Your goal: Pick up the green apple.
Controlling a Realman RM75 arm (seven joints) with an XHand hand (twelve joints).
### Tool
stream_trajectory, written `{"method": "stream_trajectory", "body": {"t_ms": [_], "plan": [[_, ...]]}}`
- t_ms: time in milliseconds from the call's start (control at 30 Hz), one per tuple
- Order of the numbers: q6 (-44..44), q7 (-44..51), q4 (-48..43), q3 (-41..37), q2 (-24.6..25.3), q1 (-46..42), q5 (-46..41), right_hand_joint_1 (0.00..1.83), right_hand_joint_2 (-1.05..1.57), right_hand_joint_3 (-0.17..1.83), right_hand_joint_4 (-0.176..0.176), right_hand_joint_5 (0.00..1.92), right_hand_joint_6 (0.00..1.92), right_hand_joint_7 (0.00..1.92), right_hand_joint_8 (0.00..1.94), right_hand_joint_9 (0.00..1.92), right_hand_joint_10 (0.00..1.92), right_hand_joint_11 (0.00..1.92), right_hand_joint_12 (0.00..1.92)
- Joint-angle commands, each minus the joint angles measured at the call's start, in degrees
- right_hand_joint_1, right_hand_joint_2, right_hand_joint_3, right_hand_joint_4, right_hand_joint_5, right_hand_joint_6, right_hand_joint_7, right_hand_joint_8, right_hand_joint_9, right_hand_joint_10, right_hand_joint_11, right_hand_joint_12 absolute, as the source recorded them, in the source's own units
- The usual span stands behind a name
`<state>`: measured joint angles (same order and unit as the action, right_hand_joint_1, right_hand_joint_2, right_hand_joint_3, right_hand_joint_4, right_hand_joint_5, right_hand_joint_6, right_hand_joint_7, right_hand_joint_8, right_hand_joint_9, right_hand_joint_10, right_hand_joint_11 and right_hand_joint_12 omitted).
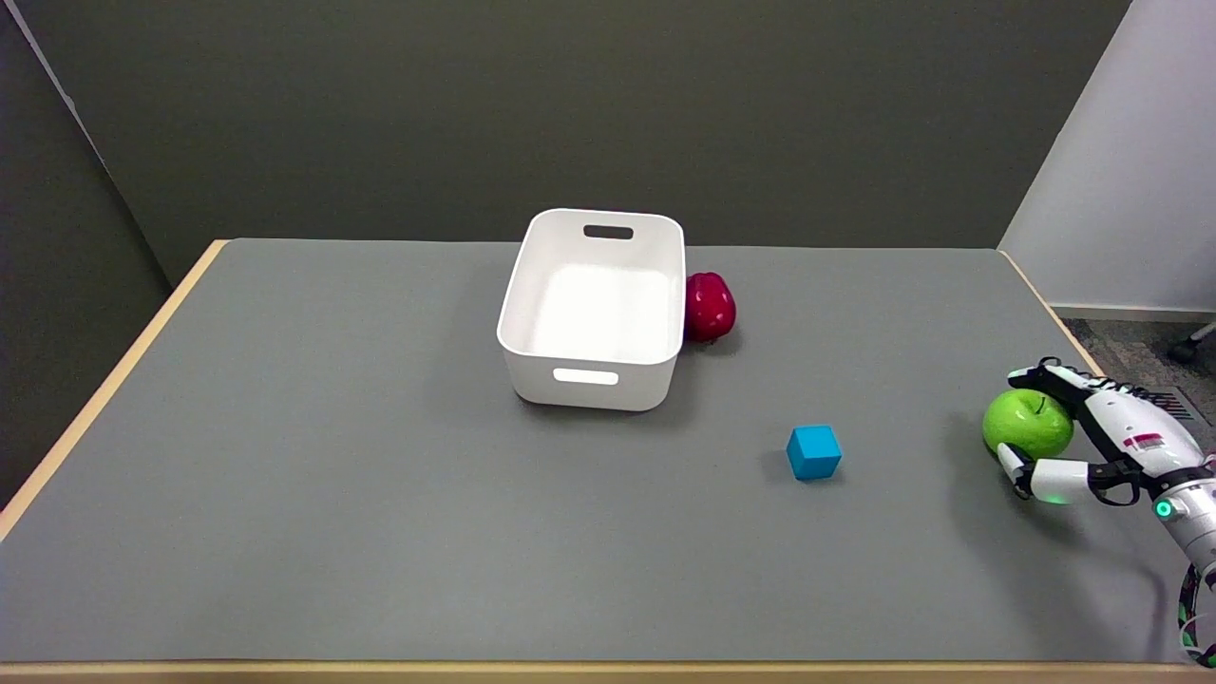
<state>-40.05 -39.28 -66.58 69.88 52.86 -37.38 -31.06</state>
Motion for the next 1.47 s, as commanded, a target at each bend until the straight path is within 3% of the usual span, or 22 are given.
{"method": "stream_trajectory", "body": {"t_ms": [33,133,200,233,267,367,433,500,767,1067,1267,1467], "plan": [[-0.3,0.0,0.7,1.4,-0.5,0.5,0.0,0.84,0.61,0.95,0.040,0.37,0.68,0.46,0.51,0.38,1.00,0.25,1.46],[-1.3,0.0,1.5,2.3,-1.0,1.4,0.0,0.87,0.69,0.98,0.039,0.47,0.90,0.54,0.61,0.48,1.04,0.28,1.52],[-2.5,0.0,2.1,3.2,-1.3,2.1,0.0,0.87,1.07,0.45,0.079,0.59,1.41,0.65,0.82,0.61,1.21,0.35,1.57],[-3.6,0.0,2.7,3.9,-1.5,2.6,0.0,0.88,1.16,0.31,0.087,0.63,1.55,0.69,0.90,0.67,1.28,0.37,1.59],[-4.2,0.0,3.2,4.4,-1.6,3.0,0.0,0.89,1.15,0.33,0.084,0.65,1.54,0.72,0.94,0.70,1.31,0.39,1.60],[-4.6,0.0,3.5,4.9,-1.8,3.5,0.0,1.14,1.18,0.22,-0.057,0.61,1.46,0.78,1.51,0.78,1.74,0.55,1.58],[-4.7,0.0,3.5,5.0,-1.9,3.6,0.0,1.14,1.17,0.26,-0.081,0.60,1.46,0.74,1.60,0.75,1.80,0.56,1.59],[-4.9,0.0,3.5,5.0,-1.9,3.7,0.0,1.13,1.22,0.26,-0.176,0.57,1.61,0.60,1.67,0.73,1.91,0.54,1.65],[-7.9,0.0,2.3,4.7,-2.1,5.2,-0.3,1.10,1.26,0.26,-0.176,0.52,1.68,0.53,1.77,0.65,1.92,0.59,1.66],[-14.9,-2.6,-6.2,6.9,-6.2,12.4,0.0,1.09,1.30,0.23,-0.176,0.49,1.71,0.50,1.81,0.63,1.92,0.63,1.71],[-16.0,-2.6,-9.9,16.7,-8.6,24.7,1.1,1.08,1.32,0.21,-0.176,0.48,1.73,0.48,1.84,0.59,1.92,0.64,1.75],[-14.2,-2.6,-7.2,27.7,-3.9,41.7,8.4,1.06,1.35,0.18,-0.176,0.45,1.76,0.45,1.87,0.53,1.92,0.64,1.79]]}}
